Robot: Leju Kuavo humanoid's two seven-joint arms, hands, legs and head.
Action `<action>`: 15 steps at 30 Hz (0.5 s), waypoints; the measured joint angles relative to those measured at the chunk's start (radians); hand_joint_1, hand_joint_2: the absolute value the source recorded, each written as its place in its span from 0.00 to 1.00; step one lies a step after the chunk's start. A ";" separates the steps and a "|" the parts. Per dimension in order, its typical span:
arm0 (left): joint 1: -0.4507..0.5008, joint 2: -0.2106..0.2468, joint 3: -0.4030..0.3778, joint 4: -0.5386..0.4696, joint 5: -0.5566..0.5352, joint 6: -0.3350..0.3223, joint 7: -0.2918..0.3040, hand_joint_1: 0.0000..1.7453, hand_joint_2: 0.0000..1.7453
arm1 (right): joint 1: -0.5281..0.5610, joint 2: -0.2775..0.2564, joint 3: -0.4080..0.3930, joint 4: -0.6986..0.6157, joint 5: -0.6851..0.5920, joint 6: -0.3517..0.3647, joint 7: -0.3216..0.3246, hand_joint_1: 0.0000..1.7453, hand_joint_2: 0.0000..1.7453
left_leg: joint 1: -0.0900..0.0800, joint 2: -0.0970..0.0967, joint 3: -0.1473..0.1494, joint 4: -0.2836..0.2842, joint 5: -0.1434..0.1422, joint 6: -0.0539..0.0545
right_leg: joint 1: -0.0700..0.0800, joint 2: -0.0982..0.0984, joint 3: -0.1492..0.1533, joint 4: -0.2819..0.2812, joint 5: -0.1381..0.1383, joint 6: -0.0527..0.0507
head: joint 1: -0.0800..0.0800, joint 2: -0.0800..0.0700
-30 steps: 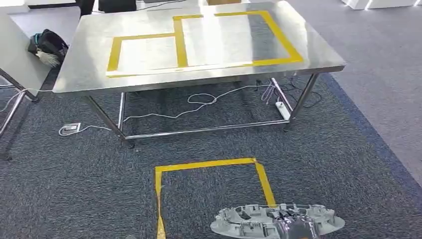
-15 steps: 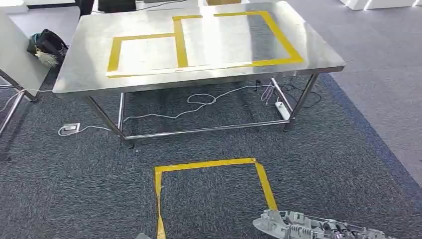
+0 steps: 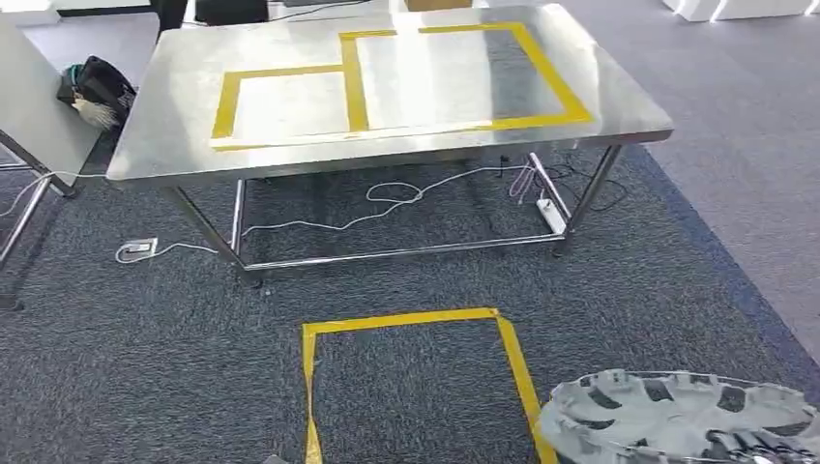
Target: Take the parts from the cabinet and place them on the table.
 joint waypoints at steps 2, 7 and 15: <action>0.001 0.000 0.001 0.000 0.000 0.000 -0.005 0.00 1.00 | -0.034 0.060 -0.095 -0.013 -0.012 0.015 -0.038 1.00 1.00 | 0.000 0.001 0.000 0.000 0.000 0.000 | -0.001 0.003 0.003 0.000 0.002 0.000 | 0.000 0.000; 0.000 -0.001 0.009 0.000 0.000 -0.004 -0.016 0.00 1.00 | -0.080 0.141 -0.263 -0.044 -0.034 0.050 -0.084 1.00 1.00 | -0.001 0.002 0.000 0.000 0.001 0.001 | -0.002 0.003 0.004 -0.002 0.002 0.001 | 0.000 0.000; -0.002 -0.006 0.011 0.000 -0.001 -0.004 -0.016 0.00 1.00 | -0.148 0.185 -0.427 -0.086 -0.055 0.117 -0.142 1.00 1.00 | -0.002 0.002 0.000 0.000 0.000 0.002 | -0.002 0.004 0.004 -0.003 0.002 0.001 | 0.000 0.000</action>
